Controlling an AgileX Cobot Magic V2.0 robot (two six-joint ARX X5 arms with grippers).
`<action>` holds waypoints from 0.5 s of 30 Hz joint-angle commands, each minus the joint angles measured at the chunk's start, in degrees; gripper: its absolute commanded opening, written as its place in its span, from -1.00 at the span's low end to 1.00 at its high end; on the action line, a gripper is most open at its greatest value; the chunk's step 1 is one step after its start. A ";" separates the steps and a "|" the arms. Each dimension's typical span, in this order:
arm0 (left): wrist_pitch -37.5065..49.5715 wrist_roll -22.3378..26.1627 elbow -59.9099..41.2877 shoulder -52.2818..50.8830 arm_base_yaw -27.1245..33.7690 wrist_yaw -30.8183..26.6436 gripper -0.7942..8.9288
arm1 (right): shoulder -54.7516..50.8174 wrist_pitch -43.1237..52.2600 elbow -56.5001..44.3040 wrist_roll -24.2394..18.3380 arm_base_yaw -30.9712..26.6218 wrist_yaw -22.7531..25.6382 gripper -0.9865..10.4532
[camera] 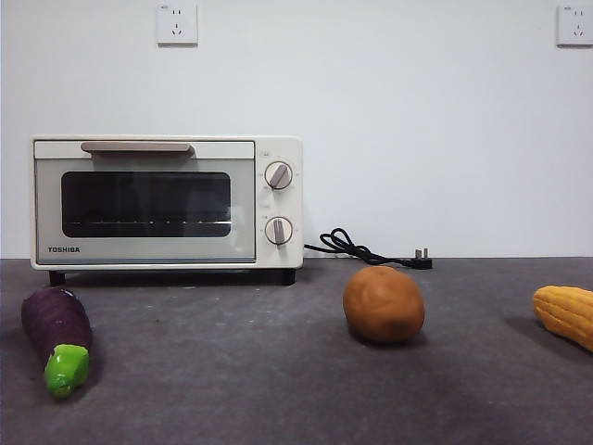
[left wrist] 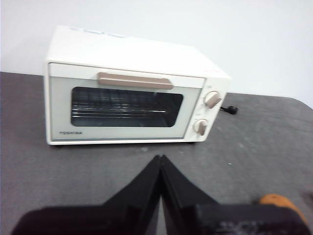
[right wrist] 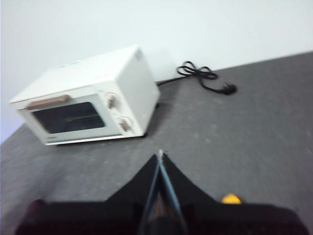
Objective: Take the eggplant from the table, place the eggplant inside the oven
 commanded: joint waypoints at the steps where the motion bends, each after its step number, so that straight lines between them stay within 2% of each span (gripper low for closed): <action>1: -2.25 -0.28 4.72 2.93 -0.13 1.11 -0.85 | 4.87 -1.66 6.95 -3.43 0.00 -2.47 -0.84; 9: -9.09 1.33 21.20 11.85 -0.50 4.24 -0.85 | 18.64 -8.87 26.29 -8.50 0.00 -8.24 -0.84; 15: -13.51 3.41 34.01 18.36 -2.93 4.85 -0.85 | 26.84 -12.87 38.25 -8.48 0.35 -13.62 -0.83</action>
